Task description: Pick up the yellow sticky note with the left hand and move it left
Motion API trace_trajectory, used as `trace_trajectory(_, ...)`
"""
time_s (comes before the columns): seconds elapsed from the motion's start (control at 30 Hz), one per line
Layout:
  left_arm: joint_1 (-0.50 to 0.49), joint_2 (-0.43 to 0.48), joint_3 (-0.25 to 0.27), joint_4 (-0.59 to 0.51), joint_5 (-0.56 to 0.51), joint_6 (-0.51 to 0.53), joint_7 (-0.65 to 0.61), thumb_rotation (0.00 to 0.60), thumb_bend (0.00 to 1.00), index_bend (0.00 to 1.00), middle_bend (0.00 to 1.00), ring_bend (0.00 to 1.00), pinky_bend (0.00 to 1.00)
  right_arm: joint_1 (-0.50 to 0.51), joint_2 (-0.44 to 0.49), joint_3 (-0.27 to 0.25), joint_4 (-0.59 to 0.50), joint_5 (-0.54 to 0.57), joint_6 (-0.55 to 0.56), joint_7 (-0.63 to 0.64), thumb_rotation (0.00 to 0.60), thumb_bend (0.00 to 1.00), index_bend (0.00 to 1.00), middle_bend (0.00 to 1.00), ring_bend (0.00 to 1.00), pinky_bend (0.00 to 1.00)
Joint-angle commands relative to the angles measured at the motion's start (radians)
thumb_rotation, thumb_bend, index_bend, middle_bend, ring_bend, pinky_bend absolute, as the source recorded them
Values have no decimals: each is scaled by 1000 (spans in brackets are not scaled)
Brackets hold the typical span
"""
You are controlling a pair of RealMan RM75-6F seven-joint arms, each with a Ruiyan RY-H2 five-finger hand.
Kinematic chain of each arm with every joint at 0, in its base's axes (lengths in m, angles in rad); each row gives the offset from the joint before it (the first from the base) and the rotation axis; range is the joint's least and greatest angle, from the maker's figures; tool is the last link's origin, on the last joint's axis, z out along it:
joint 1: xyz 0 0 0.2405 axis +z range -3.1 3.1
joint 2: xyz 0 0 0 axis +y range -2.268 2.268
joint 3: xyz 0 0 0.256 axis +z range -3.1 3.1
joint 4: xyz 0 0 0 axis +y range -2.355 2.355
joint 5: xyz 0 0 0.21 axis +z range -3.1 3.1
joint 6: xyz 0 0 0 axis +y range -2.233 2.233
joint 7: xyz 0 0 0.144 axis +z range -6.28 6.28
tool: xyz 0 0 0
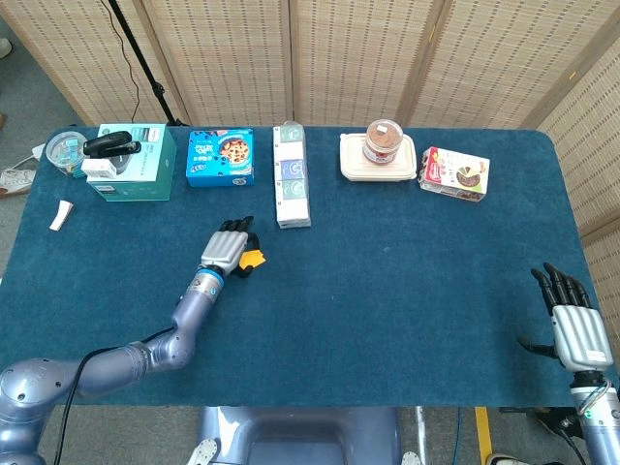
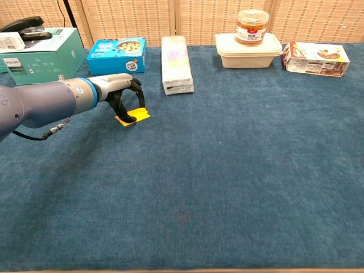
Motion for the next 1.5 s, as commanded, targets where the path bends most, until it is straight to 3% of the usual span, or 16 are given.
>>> trace_trajectory(0.03, -2, 1, 2, -3, -3, 3, 5, 600, 332, 437, 0, 0, 0, 0, 0, 0, 0, 0, -1, 0, 600, 0, 0, 0, 0, 54)
trace_trajectory(1.5, -39, -95, -2, 139, 1, 7, 26, 600, 484, 536, 0, 0, 0, 0, 4, 3, 5, 7, -1, 19, 600, 0, 0, 0, 0, 54)
